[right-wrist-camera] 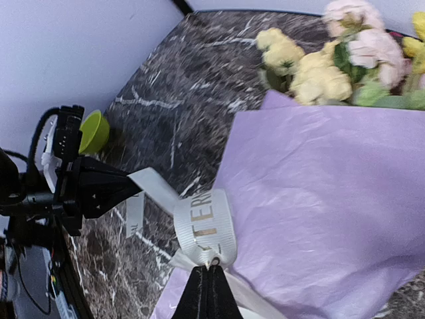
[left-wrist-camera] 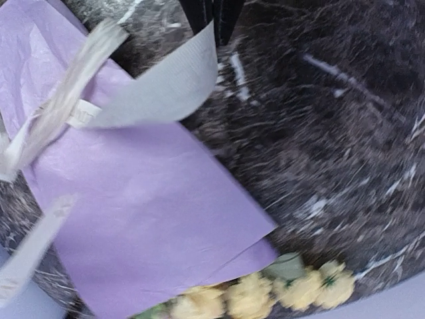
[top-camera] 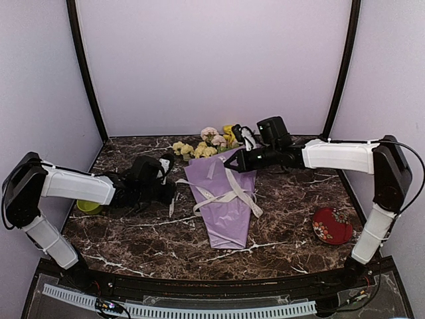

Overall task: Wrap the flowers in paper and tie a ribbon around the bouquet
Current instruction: Tie the ribbon around the folded bouquet.

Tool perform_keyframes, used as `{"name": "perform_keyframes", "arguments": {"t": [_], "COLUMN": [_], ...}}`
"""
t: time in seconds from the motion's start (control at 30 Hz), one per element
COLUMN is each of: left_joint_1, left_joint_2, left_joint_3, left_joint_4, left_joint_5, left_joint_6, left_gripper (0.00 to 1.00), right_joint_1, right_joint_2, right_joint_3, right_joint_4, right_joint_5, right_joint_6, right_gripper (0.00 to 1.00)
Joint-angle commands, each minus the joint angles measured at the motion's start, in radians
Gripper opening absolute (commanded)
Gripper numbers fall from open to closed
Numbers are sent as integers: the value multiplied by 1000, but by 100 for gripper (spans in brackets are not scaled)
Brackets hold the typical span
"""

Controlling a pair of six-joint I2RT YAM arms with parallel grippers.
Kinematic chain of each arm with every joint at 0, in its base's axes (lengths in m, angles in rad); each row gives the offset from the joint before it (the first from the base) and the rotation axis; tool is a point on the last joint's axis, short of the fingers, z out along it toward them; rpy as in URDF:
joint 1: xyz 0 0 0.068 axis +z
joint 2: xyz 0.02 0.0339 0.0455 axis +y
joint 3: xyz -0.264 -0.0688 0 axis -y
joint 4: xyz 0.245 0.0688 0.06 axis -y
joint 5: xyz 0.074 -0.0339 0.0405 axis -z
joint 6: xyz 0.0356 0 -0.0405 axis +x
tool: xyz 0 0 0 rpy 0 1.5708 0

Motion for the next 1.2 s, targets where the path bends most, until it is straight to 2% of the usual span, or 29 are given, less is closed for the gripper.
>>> {"name": "perform_keyframes", "arguments": {"t": [0.0,0.07,0.13,0.27,0.5,0.7,0.8,1.0,1.17], "left_joint_1": [235,342,410,538,603,625,657,745,797], "left_joint_2": [-80,-176,-285,-423,-490,-535,-558,-587,-653], "left_joint_3": [-26,-117,-225,-370,-375,-352,-338,-370,-417], "left_joint_4": [-251,-284,-265,-259,-359,-394,-412,-419,-423], "left_joint_5": [-89,-68,-57,-42,-93,-131,-138,-105,-76], "left_joint_6": [-201,-290,-374,-485,-456,-372,-333,-362,-391], "left_gripper": [0,0,0,0,0,0,0,0,0], "right_joint_1": [-308,-479,-600,-757,-987,-1054,-1128,-1226,-1258], "right_joint_2": [-117,-211,-256,-310,-396,-453,-475,-430,-436], "right_joint_3": [-159,-325,-444,-634,-716,-655,-663,-716,-718], "right_joint_4": [91,96,42,32,65,35,67,120,126], "right_joint_5": [-9,30,89,72,99,140,124,107,145], "right_joint_6": [150,139,97,114,144,142,177,209,207], "right_gripper": [0,0,0,0,0,0,0,0,0]}}
